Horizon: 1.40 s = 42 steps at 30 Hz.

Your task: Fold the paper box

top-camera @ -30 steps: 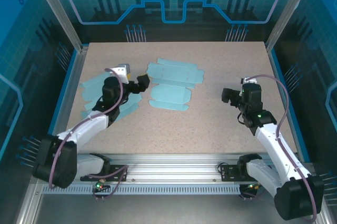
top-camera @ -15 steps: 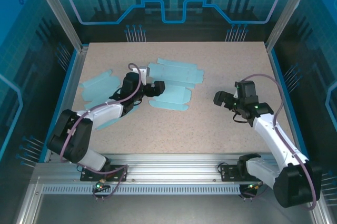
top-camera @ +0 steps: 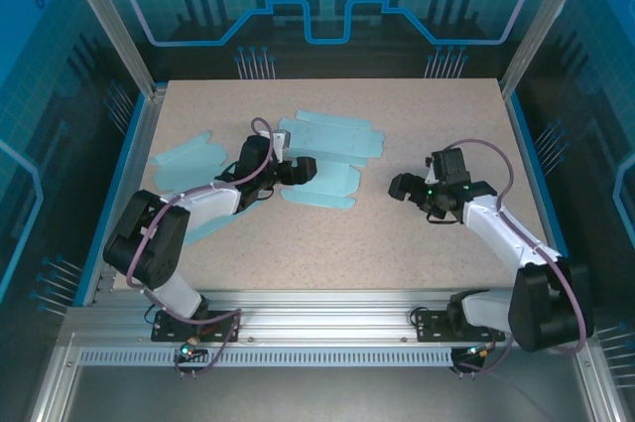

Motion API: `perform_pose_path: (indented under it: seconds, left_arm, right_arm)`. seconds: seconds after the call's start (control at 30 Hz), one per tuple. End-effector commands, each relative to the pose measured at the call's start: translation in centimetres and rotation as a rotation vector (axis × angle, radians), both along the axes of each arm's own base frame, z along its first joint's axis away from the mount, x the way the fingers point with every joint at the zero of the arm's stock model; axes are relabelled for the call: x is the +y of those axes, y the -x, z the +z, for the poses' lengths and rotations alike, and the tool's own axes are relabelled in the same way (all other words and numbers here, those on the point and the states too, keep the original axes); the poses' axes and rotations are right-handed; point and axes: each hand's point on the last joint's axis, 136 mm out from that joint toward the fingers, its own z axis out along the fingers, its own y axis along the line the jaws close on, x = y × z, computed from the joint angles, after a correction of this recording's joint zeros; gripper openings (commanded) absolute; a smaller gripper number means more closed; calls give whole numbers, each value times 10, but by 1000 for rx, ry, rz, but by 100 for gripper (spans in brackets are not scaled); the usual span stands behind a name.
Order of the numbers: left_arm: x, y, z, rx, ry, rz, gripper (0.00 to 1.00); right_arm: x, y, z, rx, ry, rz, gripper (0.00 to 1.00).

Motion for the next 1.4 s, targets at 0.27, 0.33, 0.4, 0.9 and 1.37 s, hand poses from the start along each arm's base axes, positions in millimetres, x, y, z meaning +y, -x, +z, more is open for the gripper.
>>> perform_pose_path:
  seconds: [0.27,0.33,0.4,0.9,1.37]
  left_arm:
    - [-11,-11,-19,52,3,-11,80]
    - [-6,-13,-22,57,-16,15,80]
    - [-2,-14,-24,56,-36,34,80]
    - [13,-21,-47,100,-114,92,76]
    - [-10,-21,-57,146,21,45,69]
  right_arm:
    - [57,-43,-6,-9,-141,127,78]
    - [71,-52,-6,-15,-131,158,77]
    - [85,-59,-12,-6,-122,186,76]
    - [133,-98,-64,119,-92,260,63]
    - [150,-110,-56,62,-66,296,7]
